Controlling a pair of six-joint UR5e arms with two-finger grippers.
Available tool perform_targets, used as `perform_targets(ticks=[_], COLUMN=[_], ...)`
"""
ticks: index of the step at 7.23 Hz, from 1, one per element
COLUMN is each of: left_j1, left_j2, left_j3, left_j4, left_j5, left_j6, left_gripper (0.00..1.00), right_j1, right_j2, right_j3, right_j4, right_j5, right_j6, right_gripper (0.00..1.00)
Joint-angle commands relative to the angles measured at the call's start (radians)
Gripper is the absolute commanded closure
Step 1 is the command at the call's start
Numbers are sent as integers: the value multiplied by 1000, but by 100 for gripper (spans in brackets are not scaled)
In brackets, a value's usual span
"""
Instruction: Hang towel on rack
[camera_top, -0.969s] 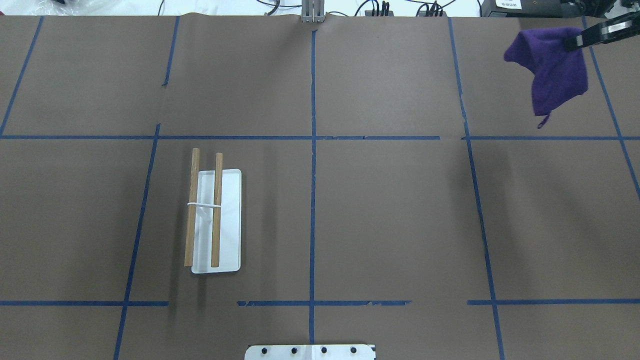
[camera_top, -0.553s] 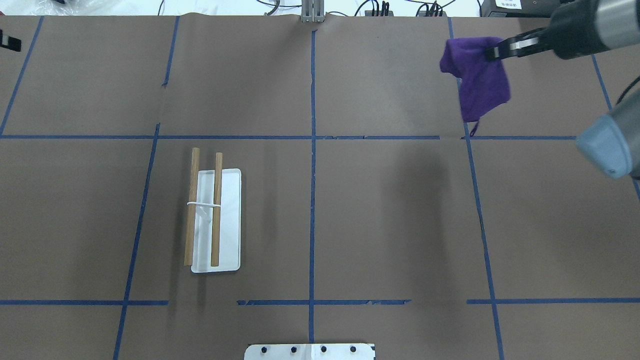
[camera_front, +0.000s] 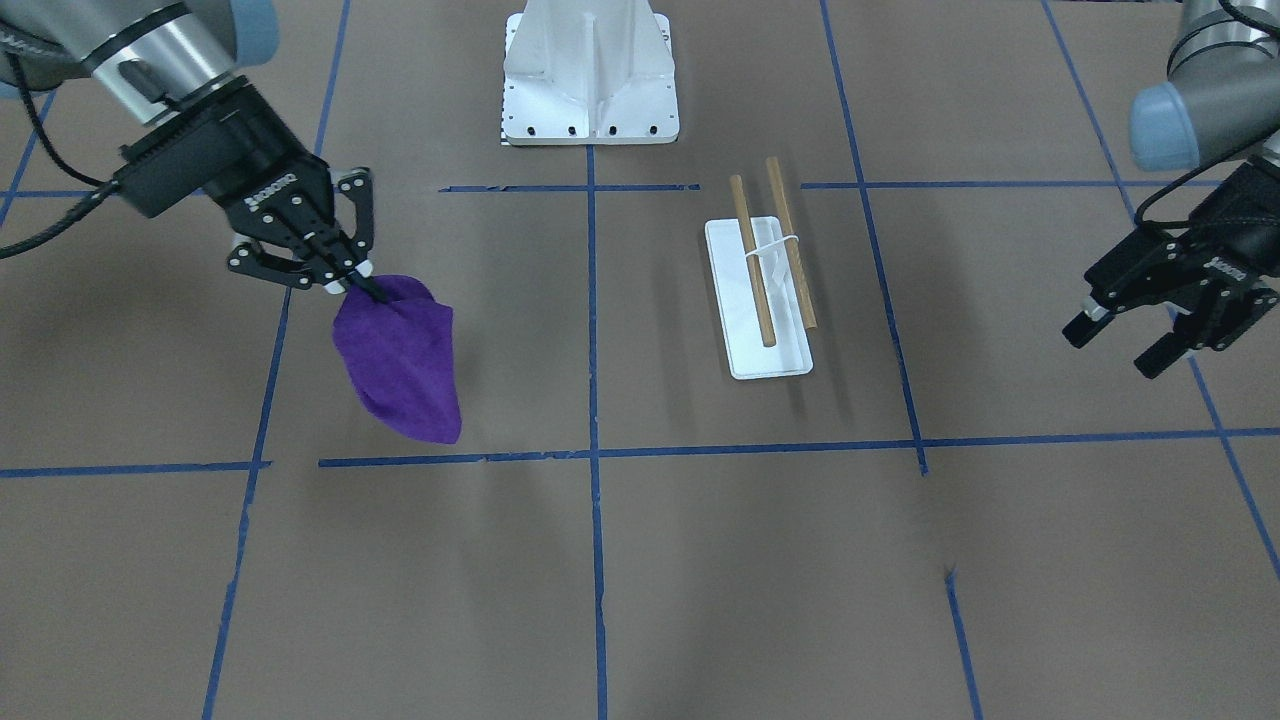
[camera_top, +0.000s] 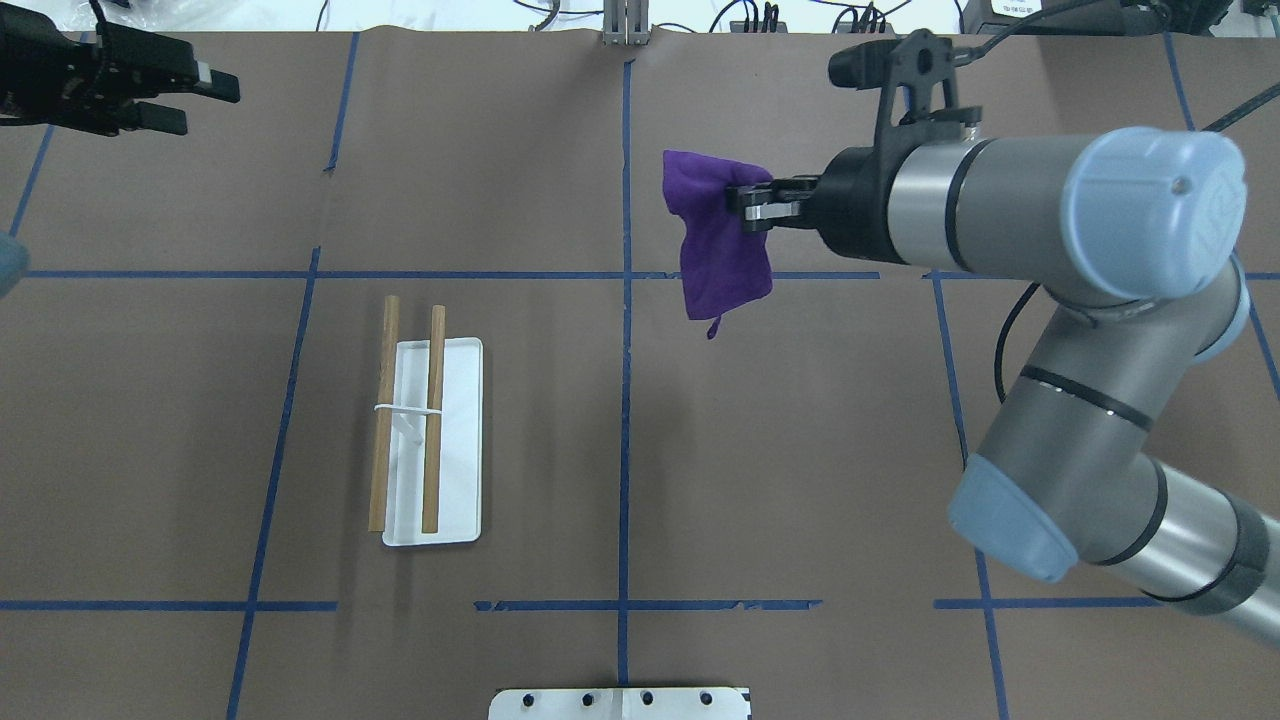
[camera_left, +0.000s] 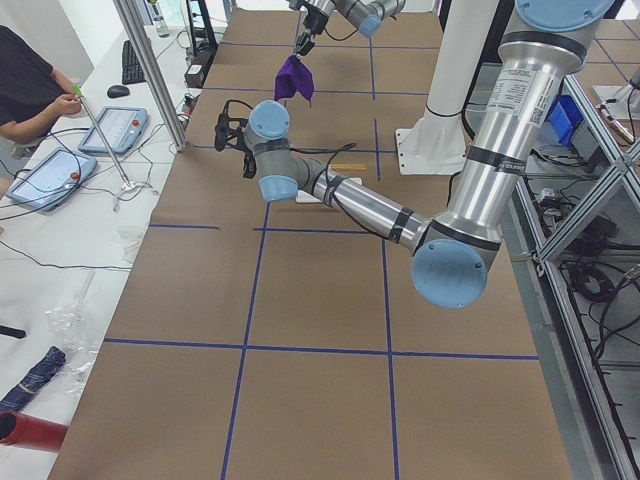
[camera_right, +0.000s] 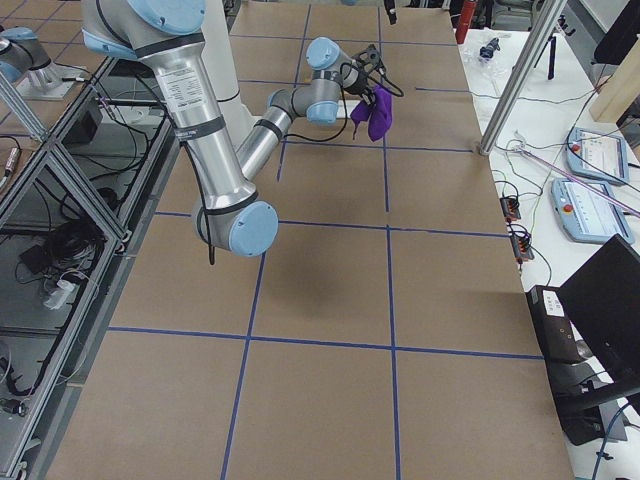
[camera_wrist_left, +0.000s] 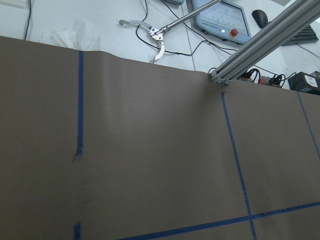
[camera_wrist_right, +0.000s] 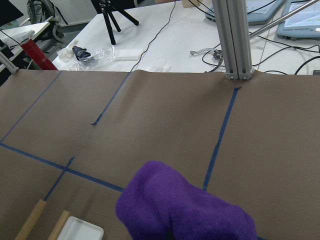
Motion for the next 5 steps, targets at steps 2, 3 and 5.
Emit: perform_targets(ticks=[2,3,5], left_j1=[184,241,329], left_j2=[-148,-207,-277], left_j3=[7,7,27], left_j4=[-96,-87,-81], left_j5=[13,52,109], left_j6=[-455,-541,-591], left_gripper=[0,0,0], right_j1=[-71,-76,-87], right_j2=[40,42,39], right_j3=[11,11,31], right_j4=[0,0,0], right_j5=[-78,-78,-76], right_j6=[13,13,11], right_gripper=[100,100,100])
